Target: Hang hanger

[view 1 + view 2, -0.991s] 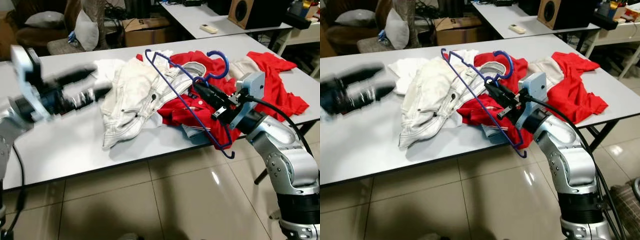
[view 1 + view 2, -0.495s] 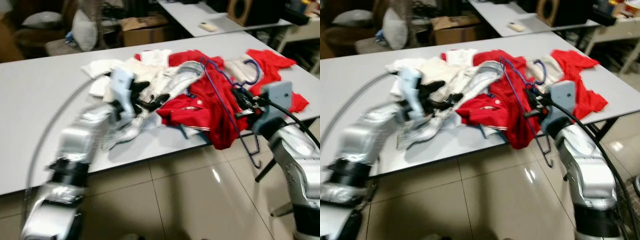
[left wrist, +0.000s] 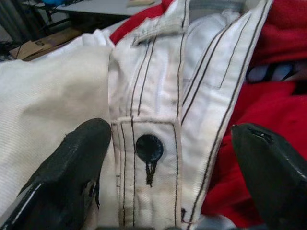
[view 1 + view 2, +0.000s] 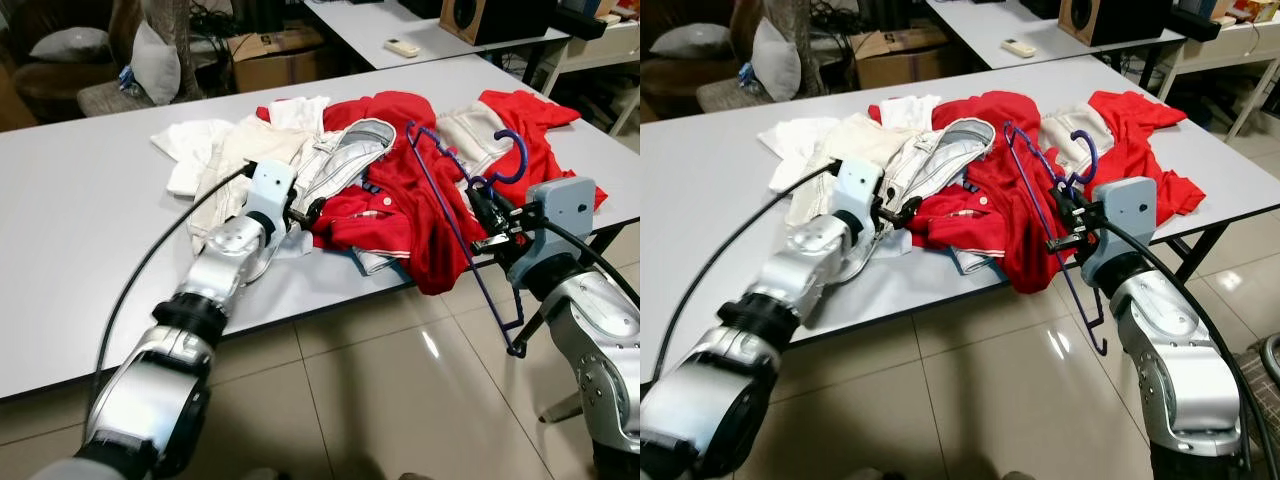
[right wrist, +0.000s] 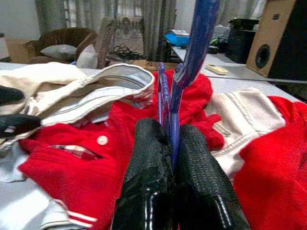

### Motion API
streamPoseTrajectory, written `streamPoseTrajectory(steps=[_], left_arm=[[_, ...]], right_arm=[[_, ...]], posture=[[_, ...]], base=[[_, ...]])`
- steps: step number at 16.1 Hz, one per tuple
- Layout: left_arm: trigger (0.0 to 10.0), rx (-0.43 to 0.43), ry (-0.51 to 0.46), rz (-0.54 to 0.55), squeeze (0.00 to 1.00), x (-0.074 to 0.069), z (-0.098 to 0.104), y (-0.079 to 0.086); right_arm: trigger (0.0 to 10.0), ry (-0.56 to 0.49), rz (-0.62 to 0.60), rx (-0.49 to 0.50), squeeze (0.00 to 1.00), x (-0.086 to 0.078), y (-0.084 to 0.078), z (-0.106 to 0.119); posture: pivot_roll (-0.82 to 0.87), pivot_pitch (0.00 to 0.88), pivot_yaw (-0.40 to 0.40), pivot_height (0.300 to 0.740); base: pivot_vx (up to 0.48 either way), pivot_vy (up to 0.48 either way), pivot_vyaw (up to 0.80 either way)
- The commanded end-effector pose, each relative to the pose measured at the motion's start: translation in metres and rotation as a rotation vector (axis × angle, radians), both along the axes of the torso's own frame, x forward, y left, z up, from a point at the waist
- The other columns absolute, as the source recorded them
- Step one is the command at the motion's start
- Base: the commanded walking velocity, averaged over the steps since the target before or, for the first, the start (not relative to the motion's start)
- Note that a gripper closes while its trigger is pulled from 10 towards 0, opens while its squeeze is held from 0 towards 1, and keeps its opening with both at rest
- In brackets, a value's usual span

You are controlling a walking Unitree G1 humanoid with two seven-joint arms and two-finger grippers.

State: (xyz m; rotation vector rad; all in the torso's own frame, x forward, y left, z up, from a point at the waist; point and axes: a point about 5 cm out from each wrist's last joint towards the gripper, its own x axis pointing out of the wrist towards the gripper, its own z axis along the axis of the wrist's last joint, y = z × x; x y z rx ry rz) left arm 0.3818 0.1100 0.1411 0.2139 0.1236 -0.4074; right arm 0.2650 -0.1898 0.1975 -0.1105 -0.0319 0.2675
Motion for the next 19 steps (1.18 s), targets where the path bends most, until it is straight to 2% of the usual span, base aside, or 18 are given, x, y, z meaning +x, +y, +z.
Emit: streamPoseTrajectory(steps=[1,4,5,7,8,11,13,14,15,19], left_arm=[[10.0,0.022,-0.013,0.014,0.0,0.002,-0.001,0.001],[10.0,0.053,-0.02,0.032,0.0,0.003,-0.009,-0.005],[10.0,0.089,-0.04,0.055,0.0,0.004,-0.01,-0.004],[10.0,0.096,-0.088,0.08,0.0,0.006,-0.005,-0.005],[10.0,0.059,-0.166,0.068,0.0,0.007,0.005,-0.011],[10.0,0.044,-0.299,0.009,0.0,0.005,0.019,-0.021],[10.0,0.033,-0.28,-0.046,0.0,0.003,0.016,-0.027],[9.9,0.084,-0.215,-0.016,0.0,0.004,0.006,-0.023],[0.0,0.108,-0.196,0.044,0.0,0.006,0.003,-0.014],[0.0,0.094,-0.205,0.108,0.0,0.008,0.006,-0.002]], right_arm=[[10.0,0.002,0.013,0.006,0.0,-0.004,0.004,0.002],[10.0,0.008,0.013,-0.004,0.0,-0.006,0.005,0.005],[10.0,0.01,0.007,-0.006,0.0,-0.007,0.004,0.006],[10.0,0.012,-0.002,-0.01,0.0,-0.009,0.003,0.008],[10.0,0.017,-0.014,-0.014,0.0,-0.012,0.001,0.009],[10.0,0.02,-0.032,-0.008,0.0,-0.015,-0.001,0.01],[10.0,0.023,-0.037,-0.005,0.0,-0.016,-0.001,0.01],[10.0,0.025,-0.038,-0.002,0.0,-0.017,0.0,0.01],[10.0,0.025,-0.039,0.0,0.0,-0.017,0.0,0.01],[10.0,0.026,-0.04,0.002,0.0,-0.018,0.0,0.01]], posture=[[-0.25,0.078,0.082,0.74],[-0.28,0.095,0.078,0.74],[-0.29,0.1,0.079,0.74],[-0.31,0.109,0.083,0.74],[-0.31,0.117,0.088,0.74],[-0.32,0.123,0.095,0.74],[-0.31,0.126,0.098,0.74],[-0.31,0.126,0.099,0.74],[-0.31,0.127,0.1,0.74],[-0.31,0.127,0.098,0.74]], base=[[0.0,0.0,0.0],[0.0,0.0,0.0],[0.0,0.0,0.0],[0.0,0.0,0.0],[0.0,0.0,0.0],[0.0,0.0,0.0],[0.0,0.0,0.0],[0.0,0.0,0.0],[0.0,0.0,0.0],[0.0,0.0,0.0]])
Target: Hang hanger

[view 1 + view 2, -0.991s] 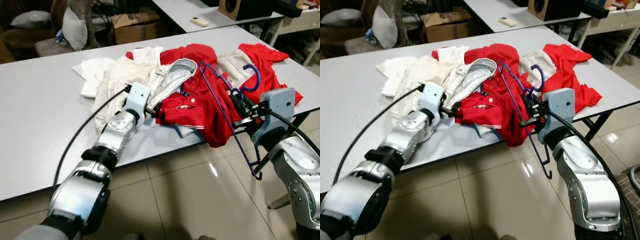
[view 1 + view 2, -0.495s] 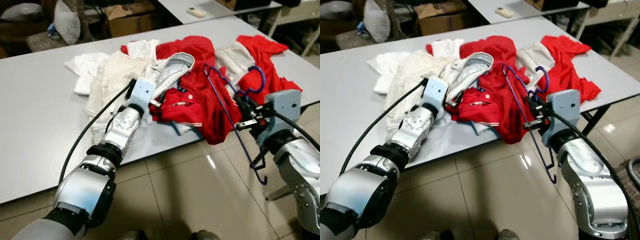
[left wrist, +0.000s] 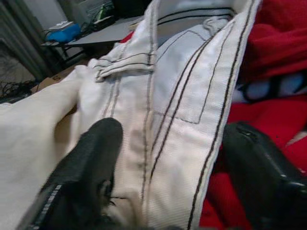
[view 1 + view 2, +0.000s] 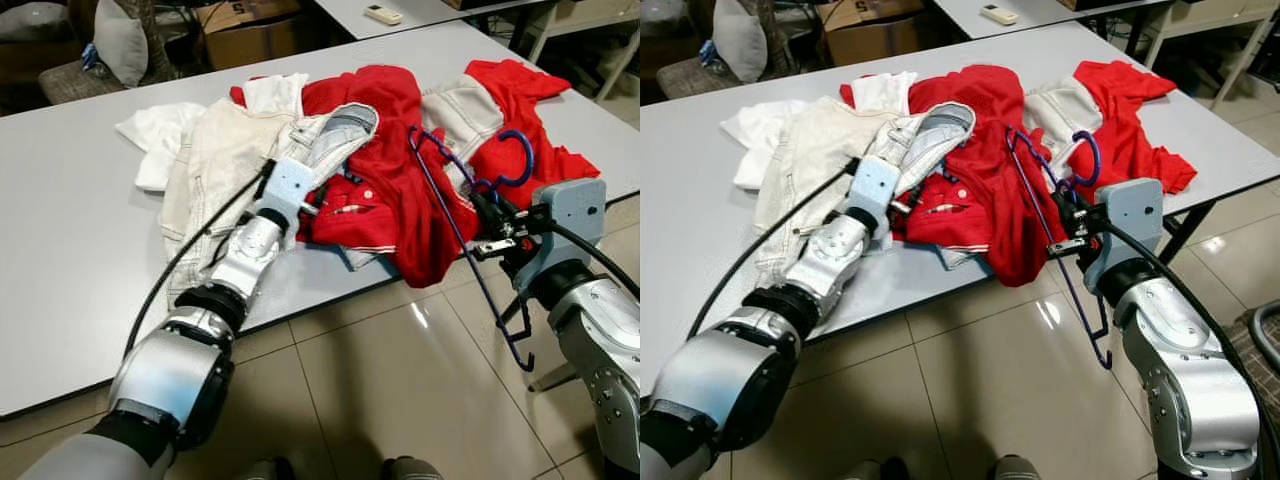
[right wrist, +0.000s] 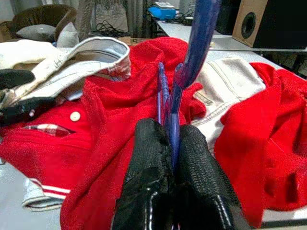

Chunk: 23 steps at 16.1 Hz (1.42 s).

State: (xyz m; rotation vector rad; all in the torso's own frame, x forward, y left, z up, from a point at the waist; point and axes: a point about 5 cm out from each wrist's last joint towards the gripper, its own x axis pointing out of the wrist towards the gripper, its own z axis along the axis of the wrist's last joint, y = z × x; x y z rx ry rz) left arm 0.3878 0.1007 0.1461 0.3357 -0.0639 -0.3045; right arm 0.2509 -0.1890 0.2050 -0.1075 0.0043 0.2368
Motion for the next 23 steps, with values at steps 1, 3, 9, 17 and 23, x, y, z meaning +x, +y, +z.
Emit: streamPoseTrajectory(steps=[1,3,9,17,23], left_arm=[[0.0,-0.024,-0.001,0.05,0.0,0.003,0.003,0.01],[6.8,-0.1,-0.009,0.064,0.0,0.003,0.005,0.014],[10.0,-0.205,0.023,0.075,0.0,0.001,0.0,0.025],[10.0,-0.466,0.022,-0.074,0.0,0.0,0.008,0.02],[10.0,-0.605,0.043,-0.069,0.0,0.003,0.011,0.023]], right_arm=[[10.0,-0.007,-0.006,0.003,0.0,-0.004,-0.001,0.003],[10.0,-0.006,-0.005,0.003,0.0,-0.004,-0.001,0.003],[10.0,-0.004,0.01,0.001,0.0,-0.003,0.0,0.003],[10.0,-0.007,0.015,0.005,0.0,-0.003,0.001,0.003],[10.0,-0.008,0.012,0.008,0.0,-0.003,0.0,0.004]], posture=[[-0.31,0.126,0.097,0.74],[-0.31,0.126,0.095,0.74],[-0.31,0.117,0.086,0.74],[-0.31,0.104,0.084,0.74],[-0.31,0.107,0.085,0.74]], base=[[0.0,0.0,0.0],[0.0,0.0,0.0],[0.0,0.0,0.0],[0.0,0.0,0.0],[0.0,0.0,0.0]])
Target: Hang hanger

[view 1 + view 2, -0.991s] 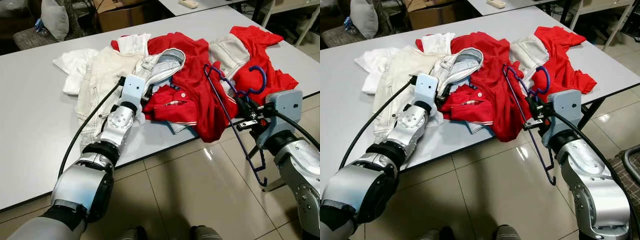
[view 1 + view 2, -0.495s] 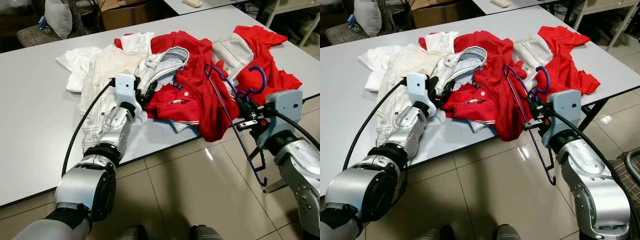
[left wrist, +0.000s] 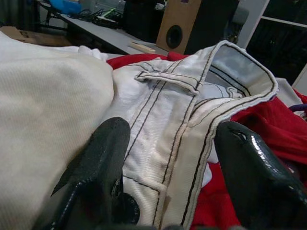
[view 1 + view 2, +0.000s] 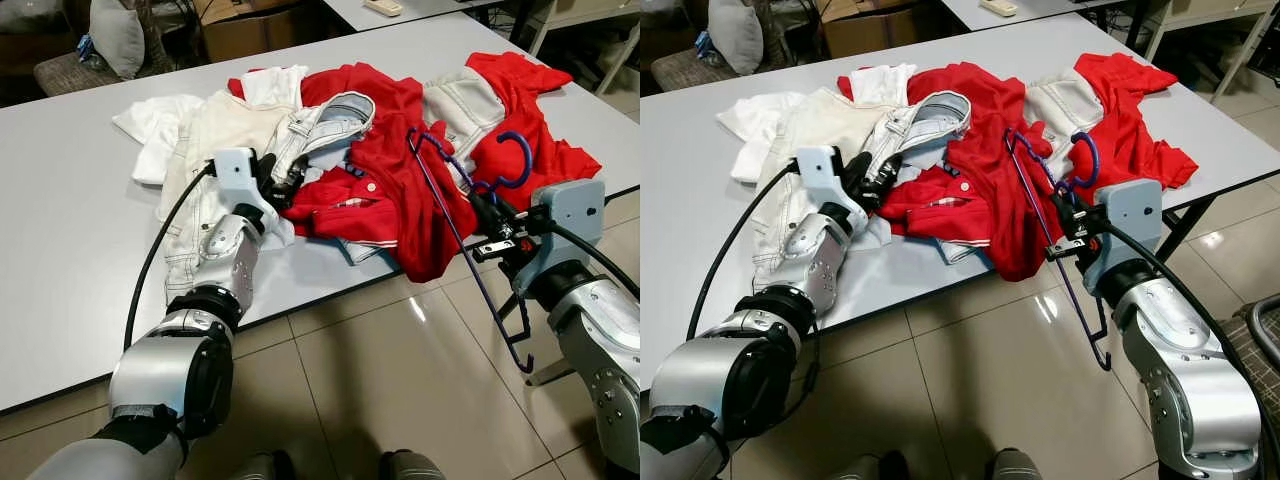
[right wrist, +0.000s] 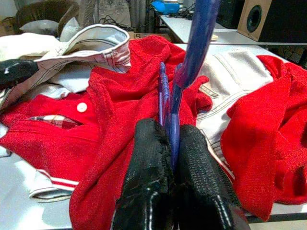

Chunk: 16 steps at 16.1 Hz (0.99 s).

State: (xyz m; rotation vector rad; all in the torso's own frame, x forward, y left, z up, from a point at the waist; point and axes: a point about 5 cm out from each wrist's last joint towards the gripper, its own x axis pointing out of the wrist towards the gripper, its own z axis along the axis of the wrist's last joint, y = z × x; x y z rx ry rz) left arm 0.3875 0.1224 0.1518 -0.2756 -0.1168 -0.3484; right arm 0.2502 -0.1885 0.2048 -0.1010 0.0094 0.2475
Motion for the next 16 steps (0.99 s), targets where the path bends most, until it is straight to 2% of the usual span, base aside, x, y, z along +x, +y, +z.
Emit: streamPoseTrajectory(steps=[1,5,16], left_arm=[[10.0,0.005,0.0,-0.002,0.0,0.0026,0.0046,0.0009],[10.0,-0.143,0.04,-0.096,0.0,0.0018,0.0023,-0.0048],[10.0,-0.143,0.04,-0.096,0.0,0.0018,0.0023,-0.0048]], right_arm=[[10.0,-0.015,0.002,0.01,0.0,-0.0018,-0.0008,0.0043],[10.0,-0.011,0.002,0.008,0.0,-0.0022,-0.0022,0.0038],[10.0,-0.011,0.002,0.008,0.0,-0.0022,-0.0022,0.0038]], posture=[[-0.31,0.108,0.086,0.74],[-0.31,0.109,0.086,0.74],[-0.31,0.109,0.086,0.74]], base=[[0.0,0.0,0.0],[0.0,0.0,0.0],[0.0,0.0,0.0]])
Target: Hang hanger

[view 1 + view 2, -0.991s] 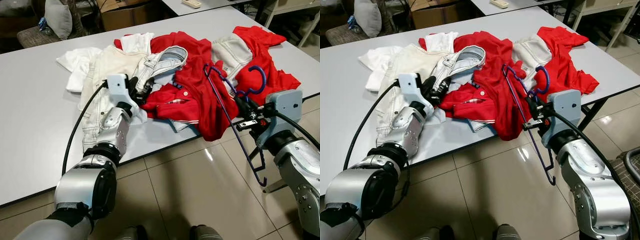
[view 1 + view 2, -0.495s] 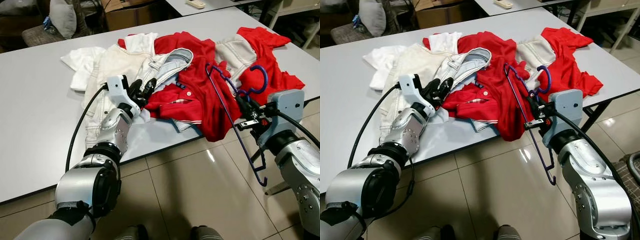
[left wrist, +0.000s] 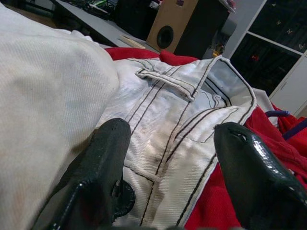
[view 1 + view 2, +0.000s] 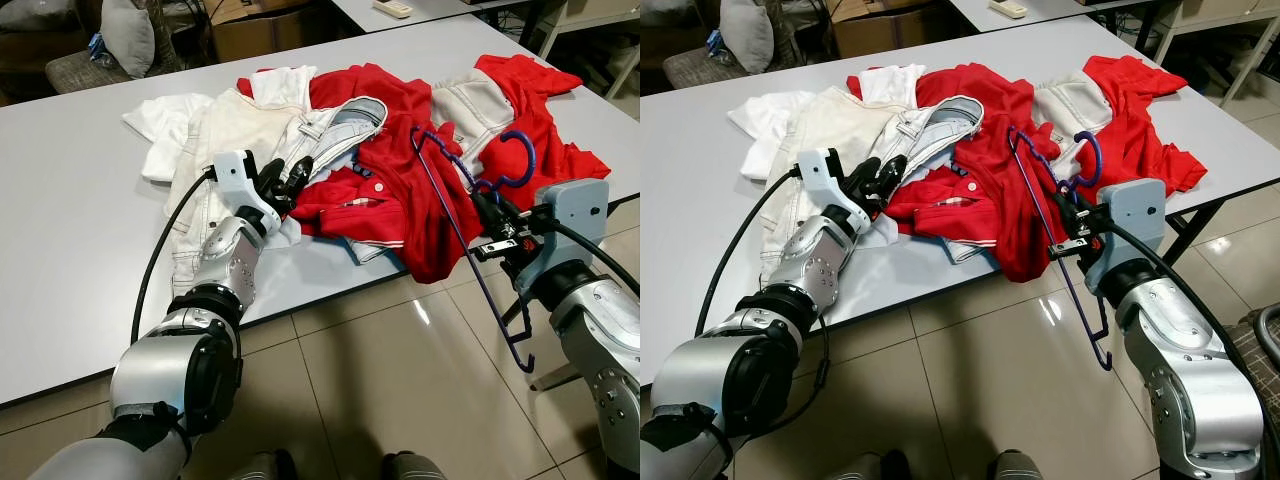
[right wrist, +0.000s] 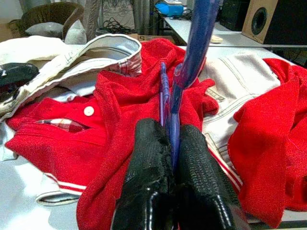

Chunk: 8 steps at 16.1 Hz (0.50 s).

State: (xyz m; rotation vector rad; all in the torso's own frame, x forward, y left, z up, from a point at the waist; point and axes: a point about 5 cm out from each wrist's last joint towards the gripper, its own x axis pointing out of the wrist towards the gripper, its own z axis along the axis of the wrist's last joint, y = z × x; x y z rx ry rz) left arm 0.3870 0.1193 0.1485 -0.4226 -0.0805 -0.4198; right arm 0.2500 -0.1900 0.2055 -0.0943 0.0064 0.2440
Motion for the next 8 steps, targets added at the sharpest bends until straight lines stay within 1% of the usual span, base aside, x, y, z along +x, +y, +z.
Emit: streamPoseTrajectory(steps=[1,4,5,6,7,8], left_arm=[[10.0,-0.01,-0.01,-0.009,0.0,0.0023,0.0056,-0.0017],[10.0,-0.01,-0.01,-0.009,0.0,0.0023,0.0056,-0.0017],[10.0,-0.049,0.003,-0.05,0.0,0.0017,0.0048,-0.0042],[10.0,0.379,-0.066,-0.033,0.0,0.0024,0.0066,-0.0075],[10.0,0.577,-0.128,-0.015,0.0,0.0019,0.0072,-0.009],[10.0,0.602,-0.127,0.001,0.0,0.0022,0.0068,-0.0078]], right_arm=[[10.0,-0.008,0.005,0.001,0.0,-0.002,-0.0007,0.0031],[10.0,-0.008,0.005,0.001,0.0,-0.002,-0.0007,0.0031],[10.0,-0.008,0.006,0.001,0.0,-0.0019,-0.0008,0.0031],[10.0,-0.017,0.01,-0.005,0.0,0.0007,-0.0004,0.0048],[10.0,-0.021,0.012,-0.008,0.0,0.0017,-0.0001,0.0056],[10.0,-0.022,0.012,-0.009,0.0,0.0019,0.0003,0.0056]], posture=[[-0.31,0.109,0.086,0.74],[-0.31,0.109,0.086,0.74],[-0.31,0.109,0.085,0.74],[-0.31,0.106,0.08,0.74],[-0.31,0.106,0.08,0.74],[-0.31,0.106,0.082,0.74]], base=[[0.0,0.0,0.0],[0.0,0.0,0.0],[0.0,0.0,0.0],[0.0,0.0,0.0],[0.0,0.0,0.0],[0.0,0.0,0.0]])
